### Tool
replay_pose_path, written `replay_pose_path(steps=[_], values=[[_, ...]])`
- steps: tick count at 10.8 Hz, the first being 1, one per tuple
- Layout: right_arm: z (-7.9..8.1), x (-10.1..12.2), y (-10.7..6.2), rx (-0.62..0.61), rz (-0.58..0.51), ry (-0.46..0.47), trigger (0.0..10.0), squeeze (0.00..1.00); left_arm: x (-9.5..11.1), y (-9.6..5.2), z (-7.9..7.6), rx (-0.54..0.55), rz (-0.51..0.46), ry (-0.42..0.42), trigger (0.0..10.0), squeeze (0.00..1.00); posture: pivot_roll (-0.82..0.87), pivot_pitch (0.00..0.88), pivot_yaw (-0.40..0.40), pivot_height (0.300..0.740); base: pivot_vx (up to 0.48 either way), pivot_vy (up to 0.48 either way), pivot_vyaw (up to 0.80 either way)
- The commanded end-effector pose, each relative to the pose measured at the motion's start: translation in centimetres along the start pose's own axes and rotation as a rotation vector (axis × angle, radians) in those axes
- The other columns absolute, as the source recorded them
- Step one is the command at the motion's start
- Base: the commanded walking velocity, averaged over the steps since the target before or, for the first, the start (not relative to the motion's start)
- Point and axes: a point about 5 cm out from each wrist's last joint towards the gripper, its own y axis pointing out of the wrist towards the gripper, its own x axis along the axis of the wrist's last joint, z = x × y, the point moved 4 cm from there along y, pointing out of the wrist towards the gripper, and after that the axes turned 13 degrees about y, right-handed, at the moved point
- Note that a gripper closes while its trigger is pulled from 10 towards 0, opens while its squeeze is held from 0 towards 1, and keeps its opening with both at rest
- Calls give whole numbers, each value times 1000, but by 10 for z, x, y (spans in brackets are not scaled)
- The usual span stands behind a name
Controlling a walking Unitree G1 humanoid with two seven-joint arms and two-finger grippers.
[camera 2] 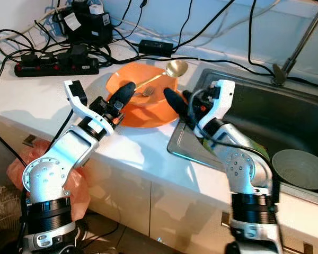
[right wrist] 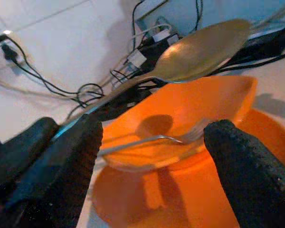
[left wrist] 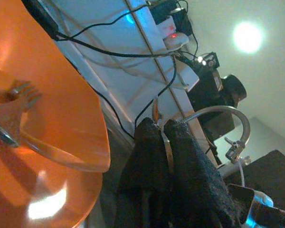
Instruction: Kitchen organization
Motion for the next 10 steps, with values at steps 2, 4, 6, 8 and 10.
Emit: replay_pose_path(steps=[2, 4, 6, 8, 10], values=[[9, 10, 7, 29, -51, 118, 10000, 0, -9, 2, -9, -68, 28, -22, 0, 0, 71, 9, -44, 740, 0, 0, 0], [15, 15, 14, 53, -84, 221, 10000, 0, -17, 4, -15, -109, 58, -29, 0, 0, 70, 10, -47, 740, 0, 0, 0], [19, 18, 21, 72, -94, 273, 10000, 0, -20, 7, -20, -145, 73, -35, 0, 0, 68, 15, -50, 740, 0, 0, 0], [18, 22, 25, 70, -120, 316, 0, 0, -21, 7, -21, -154, 73, -36, 0, 0, 68, 18, -51, 740, 0, 0, 0], [16, 28, 23, 65, -145, 331, 0, 0, -22, 6, -20, -154, 76, -38, 0, 0, 68, 18, -51, 740, 0, 0, 0]])
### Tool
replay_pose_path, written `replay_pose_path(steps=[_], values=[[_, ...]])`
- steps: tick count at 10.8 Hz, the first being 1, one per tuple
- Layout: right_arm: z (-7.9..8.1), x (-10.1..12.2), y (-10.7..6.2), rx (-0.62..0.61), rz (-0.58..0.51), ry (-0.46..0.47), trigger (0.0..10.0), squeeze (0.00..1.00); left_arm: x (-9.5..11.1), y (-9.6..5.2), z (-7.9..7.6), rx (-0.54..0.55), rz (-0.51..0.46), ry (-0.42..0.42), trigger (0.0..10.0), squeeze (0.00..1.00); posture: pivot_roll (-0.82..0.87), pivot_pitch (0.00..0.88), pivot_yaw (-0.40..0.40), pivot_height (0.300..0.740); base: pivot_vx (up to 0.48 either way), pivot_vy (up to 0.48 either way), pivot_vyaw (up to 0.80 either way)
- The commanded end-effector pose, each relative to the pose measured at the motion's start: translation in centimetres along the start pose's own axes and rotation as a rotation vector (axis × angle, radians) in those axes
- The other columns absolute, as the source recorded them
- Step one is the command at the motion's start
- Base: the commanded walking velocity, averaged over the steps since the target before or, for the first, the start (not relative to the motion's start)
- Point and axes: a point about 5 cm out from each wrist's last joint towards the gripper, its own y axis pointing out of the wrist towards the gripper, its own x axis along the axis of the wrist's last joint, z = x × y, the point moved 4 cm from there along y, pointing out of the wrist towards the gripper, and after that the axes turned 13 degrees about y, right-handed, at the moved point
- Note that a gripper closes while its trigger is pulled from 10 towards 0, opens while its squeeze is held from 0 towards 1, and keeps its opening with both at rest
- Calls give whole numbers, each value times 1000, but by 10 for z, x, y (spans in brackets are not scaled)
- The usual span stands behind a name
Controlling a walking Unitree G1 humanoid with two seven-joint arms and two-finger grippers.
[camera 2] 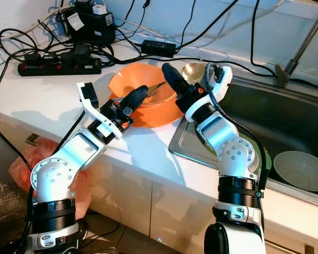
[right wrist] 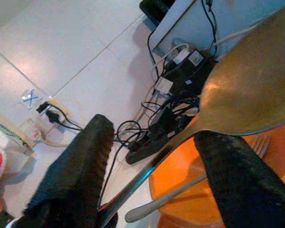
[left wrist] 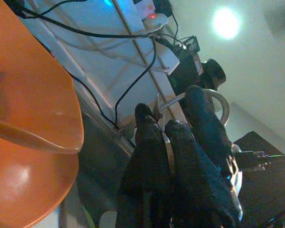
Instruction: Kitchen organization
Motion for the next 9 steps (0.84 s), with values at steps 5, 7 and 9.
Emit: replay_pose_path(steps=[5, 7, 9], values=[[2, 14, 1, -8, -51, 16, 0, 0, -7, 3, -9, -52, 25, -13, 0, 0, 62, 18, -50, 740, 0, 0, 0], [2, 14, 1, -10, -52, 20, 0, 0, -9, 3, -12, -68, 40, -1, 2353, 0, 62, 18, -51, 740, 0, 0, 0], [1, 15, 1, -18, -60, 21, 0, 0, -12, 3, -16, -94, 61, -1, 3294, 0, 61, 19, -52, 740, 0, 0, 0]])
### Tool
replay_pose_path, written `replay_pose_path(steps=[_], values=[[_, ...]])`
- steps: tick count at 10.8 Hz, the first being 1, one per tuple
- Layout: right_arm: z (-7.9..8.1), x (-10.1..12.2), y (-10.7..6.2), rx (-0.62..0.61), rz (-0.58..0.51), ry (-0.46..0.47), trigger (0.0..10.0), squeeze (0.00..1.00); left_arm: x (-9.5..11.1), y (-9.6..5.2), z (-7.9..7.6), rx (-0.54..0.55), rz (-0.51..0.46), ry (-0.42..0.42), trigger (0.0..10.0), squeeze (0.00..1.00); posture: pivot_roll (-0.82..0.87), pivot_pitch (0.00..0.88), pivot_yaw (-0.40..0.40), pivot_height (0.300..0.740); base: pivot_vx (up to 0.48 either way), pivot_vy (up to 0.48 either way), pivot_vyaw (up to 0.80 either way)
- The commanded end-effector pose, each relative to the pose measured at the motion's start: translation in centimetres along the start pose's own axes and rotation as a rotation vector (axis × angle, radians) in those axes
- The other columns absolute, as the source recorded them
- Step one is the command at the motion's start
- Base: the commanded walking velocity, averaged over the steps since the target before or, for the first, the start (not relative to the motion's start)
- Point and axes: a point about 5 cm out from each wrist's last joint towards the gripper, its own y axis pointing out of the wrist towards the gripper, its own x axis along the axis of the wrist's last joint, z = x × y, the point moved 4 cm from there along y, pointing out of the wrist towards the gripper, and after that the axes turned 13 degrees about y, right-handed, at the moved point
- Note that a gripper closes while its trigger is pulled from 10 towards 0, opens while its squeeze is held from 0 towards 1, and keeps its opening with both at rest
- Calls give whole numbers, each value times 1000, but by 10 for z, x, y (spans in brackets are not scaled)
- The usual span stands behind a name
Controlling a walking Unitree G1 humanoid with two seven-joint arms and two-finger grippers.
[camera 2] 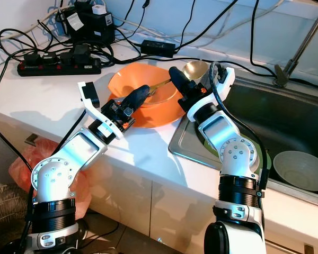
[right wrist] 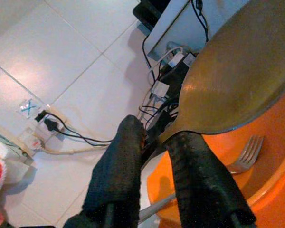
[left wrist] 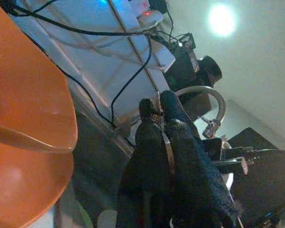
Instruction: Kitchen organization
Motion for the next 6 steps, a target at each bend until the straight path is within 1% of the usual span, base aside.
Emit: replay_pose_path(steps=[1, 2, 4, 6], values=[[4, 12, 1, -4, -41, -17, 0, 0, -11, 3, -13, -74, 52, -8, 3294, 0, 61, 19, -52, 740, 0, 0, 0], [4, 12, 1, -4, -43, -15, 0, 0, -12, 3, -14, -84, 59, 0, 10000, 1000, 61, 19, -52, 740, 0, 0, 0], [3, 13, 1, -8, -50, -14, 0, 0, -12, 3, -14, -82, 54, -19, 10000, 1000, 60, 21, -53, 740, 0, 0, 0], [2, 17, 1, -19, -70, -11, 0, 0, -14, 3, -9, -58, 72, -19, 10000, 1000, 60, 21, -51, 740, 0, 0, 0]])
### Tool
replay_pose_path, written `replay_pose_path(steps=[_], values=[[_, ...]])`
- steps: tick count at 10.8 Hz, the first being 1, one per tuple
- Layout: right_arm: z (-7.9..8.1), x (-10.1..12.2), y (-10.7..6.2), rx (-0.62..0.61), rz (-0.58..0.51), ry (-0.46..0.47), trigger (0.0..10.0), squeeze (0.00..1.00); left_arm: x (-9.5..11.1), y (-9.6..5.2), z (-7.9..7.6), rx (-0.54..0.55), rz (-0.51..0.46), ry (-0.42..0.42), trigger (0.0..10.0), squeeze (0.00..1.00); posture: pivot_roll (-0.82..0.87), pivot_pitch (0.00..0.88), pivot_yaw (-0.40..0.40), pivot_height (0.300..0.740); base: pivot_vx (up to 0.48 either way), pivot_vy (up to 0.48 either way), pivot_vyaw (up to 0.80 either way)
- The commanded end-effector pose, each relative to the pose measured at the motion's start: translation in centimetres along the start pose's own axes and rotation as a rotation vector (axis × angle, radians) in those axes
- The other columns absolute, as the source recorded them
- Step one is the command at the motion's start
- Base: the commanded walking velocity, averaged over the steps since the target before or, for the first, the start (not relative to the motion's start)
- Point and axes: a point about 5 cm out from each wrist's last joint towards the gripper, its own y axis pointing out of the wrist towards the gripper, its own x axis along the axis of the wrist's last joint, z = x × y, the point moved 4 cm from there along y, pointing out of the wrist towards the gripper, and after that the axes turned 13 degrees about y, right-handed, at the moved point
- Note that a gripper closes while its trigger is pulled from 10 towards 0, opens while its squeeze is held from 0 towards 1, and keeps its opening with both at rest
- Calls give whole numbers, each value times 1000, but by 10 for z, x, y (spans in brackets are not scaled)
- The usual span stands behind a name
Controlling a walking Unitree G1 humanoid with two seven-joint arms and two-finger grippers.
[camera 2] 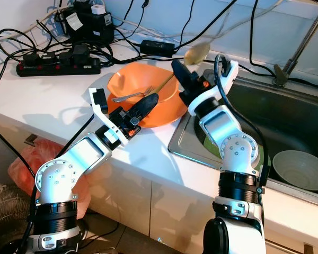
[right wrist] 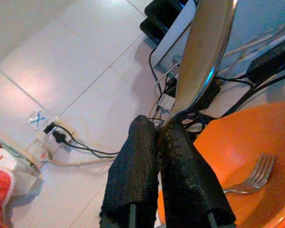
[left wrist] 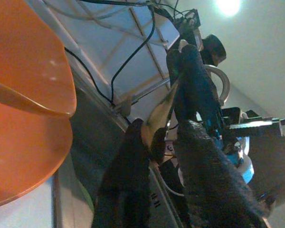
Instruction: Kitchen organization
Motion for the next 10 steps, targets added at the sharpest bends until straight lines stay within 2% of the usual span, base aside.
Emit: replay_pose_path(steps=[1, 3, 5, 6, 8, 10], values=[[-9, 10, -4, -53, -40, -18, 0, 0, 2, 3, -8, -37, 2, 8, 10000, 1000, 60, 20, -50, 740, 0, 0, 0], [-20, 24, -6, -113, -110, -16, 0, 0, 1, 2, -5, -15, 14, 26, 10000, 1000, 62, 15, -50, 740, 0, 0, 0], [-31, 39, -11, -190, -188, -53, 0, 0, -1, 0, -2, 8, 47, 91, 10000, 1000, 62, 15, -50, 740, 0, 0, 0], [-52, 66, -24, -325, -303, -138, 0, 0, 1, -3, 1, 28, 65, 181, 10000, 1000, 64, 12, -53, 740, 0, 0, 0], [-65, 93, -39, -422, -393, -235, 0, 0, -1, -6, 0, 31, 86, 234, 10000, 1000, 64, 12, -53, 740, 0, 0, 0], [-78, 111, -53, -550, -429, -387, 0, 0, -5, -6, -4, 6, 140, 345, 10000, 1000, 66, 12, -49, 740, 0, 0, 0]])
